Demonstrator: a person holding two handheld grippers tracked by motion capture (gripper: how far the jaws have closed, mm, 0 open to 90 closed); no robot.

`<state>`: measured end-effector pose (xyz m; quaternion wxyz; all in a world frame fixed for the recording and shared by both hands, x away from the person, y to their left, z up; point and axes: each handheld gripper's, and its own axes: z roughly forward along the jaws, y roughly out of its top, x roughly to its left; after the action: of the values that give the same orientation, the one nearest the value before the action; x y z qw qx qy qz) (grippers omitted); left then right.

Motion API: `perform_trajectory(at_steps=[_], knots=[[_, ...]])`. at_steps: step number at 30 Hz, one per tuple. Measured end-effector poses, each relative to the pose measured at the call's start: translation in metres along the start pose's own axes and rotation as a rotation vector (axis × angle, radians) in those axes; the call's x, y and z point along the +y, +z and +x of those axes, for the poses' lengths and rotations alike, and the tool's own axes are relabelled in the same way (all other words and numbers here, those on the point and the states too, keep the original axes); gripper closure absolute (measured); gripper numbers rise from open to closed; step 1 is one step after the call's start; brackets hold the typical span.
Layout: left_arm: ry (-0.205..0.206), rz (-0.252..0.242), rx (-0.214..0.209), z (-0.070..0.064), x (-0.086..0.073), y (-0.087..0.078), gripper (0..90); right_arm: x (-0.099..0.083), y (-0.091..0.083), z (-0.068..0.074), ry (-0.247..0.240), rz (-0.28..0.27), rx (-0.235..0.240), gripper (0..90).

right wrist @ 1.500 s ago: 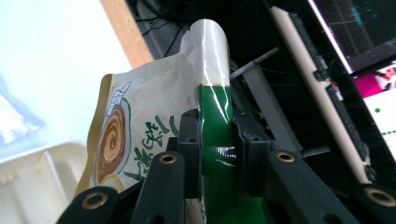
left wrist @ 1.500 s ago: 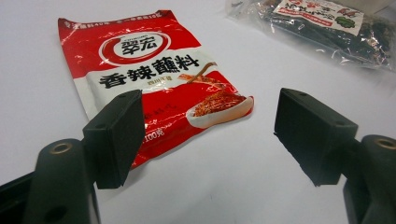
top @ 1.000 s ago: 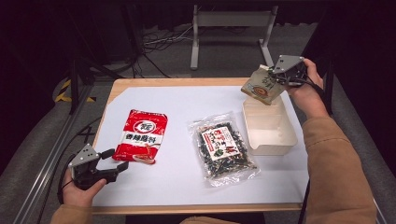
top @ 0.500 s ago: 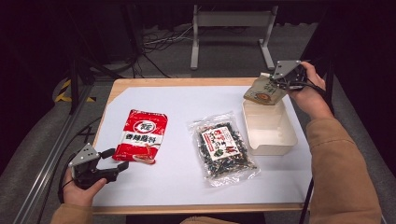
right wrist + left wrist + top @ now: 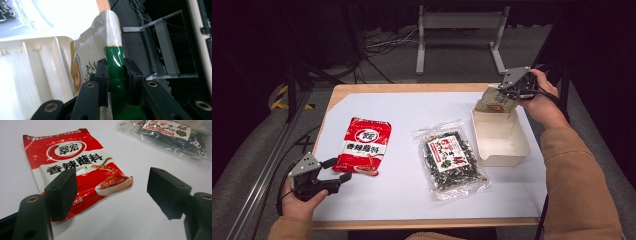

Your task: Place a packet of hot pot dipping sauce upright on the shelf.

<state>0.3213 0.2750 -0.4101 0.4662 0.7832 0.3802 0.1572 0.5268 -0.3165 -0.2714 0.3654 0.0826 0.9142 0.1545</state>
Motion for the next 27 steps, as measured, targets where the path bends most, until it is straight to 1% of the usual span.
perform_trajectory(at_steps=[2, 3, 4, 5, 6, 7, 9, 10, 12, 13, 15, 16, 17, 18, 19, 21, 23, 24, 27], knots=[[-0.001, -0.003, 0.001, 0.000, 0.000, 0.000, 24.9, 0.002, 0.002, 0.001, 0.005, -0.001, 0.010, 75.1], [-0.001, -0.004, 0.000, 0.000, 0.000, 0.000, 25.0, 0.003, 0.004, 0.002, 0.006, 0.009, 0.016, 74.9], [-0.002, -0.005, 0.000, 0.000, 0.000, 0.000, 24.9, 0.004, 0.007, 0.003, 0.002, 0.027, 0.028, 74.7], [-0.002, -0.005, -0.001, 0.000, 0.000, 0.000, 25.0, 0.004, 0.011, 0.006, -0.004, 0.057, 0.046, 74.4], [-0.002, -0.005, -0.001, 0.000, 0.000, 0.000, 24.9, 0.003, 0.015, 0.008, -0.009, 0.070, 0.058, 74.4], [-0.002, -0.005, -0.001, 0.000, 0.000, 0.000, 25.0, 0.002, 0.019, 0.010, 0.001, 0.056, 0.058, 74.4], [-0.003, -0.002, -0.001, 0.000, 0.000, 0.000, 24.9, 0.001, 0.021, 0.010, 0.035, 0.019, 0.053, 72.8], [-0.003, -0.002, -0.001, 0.000, 0.000, 0.000, 24.9, 0.001, 0.021, 0.010, 0.036, 0.006, 0.047, 71.2], [0.000, 0.001, -0.001, 0.000, 0.000, 0.000, 24.9, 0.002, 0.021, 0.010, 0.043, 0.003, 0.045, 69.5], [-0.003, 0.000, 0.000, 0.000, 0.000, 0.001, 24.9, 0.004, 0.021, 0.010, 0.062, -0.018, 0.038, 65.6], [-0.004, 0.000, -0.001, 0.000, 0.000, 0.001, 24.9, 0.005, 0.018, 0.007, 0.093, -0.062, 0.031, 65.3], [-0.004, 0.000, -0.001, 0.000, 0.000, 0.001, 24.9, 0.005, 0.018, 0.007, 0.093, -0.062, 0.031, 65.3], [-0.004, -0.001, -0.001, 0.000, 0.000, 0.001, 24.9, 0.004, 0.015, 0.006, 0.117, -0.091, 0.032, 65.8], [0.001, -0.003, -0.001, 0.000, 0.001, 0.001, 24.9, 0.005, 0.012, 0.004, 0.132, -0.110, 0.029, 64.5], [0.000, -0.005, -0.002, 0.000, 0.001, 0.001, 24.9, 0.004, 0.010, 0.004, 0.147, -0.106, 0.027, 60.9], [0.002, -0.002, -0.003, 0.001, 0.001, 0.002, 24.9, 0.004, 0.010, 0.004, 0.148, -0.101, 0.026, 59.7], [0.004, -0.002, -0.003, 0.001, 0.002, 0.003, 24.7, 0.003, 0.009, 0.005, 0.155, -0.097, 0.013, 55.1], [0.004, -0.004, 0.000, 0.001, 0.002, 0.003, 24.5, 0.002, 0.007, 0.004, 0.164, -0.099, -0.006, 53.1], [0.012, -0.003, 0.013, 0.002, 0.004, 0.006, 23.9, 0.002, 0.000, 0.004, 0.194, -0.130, -0.026, 51.6]])
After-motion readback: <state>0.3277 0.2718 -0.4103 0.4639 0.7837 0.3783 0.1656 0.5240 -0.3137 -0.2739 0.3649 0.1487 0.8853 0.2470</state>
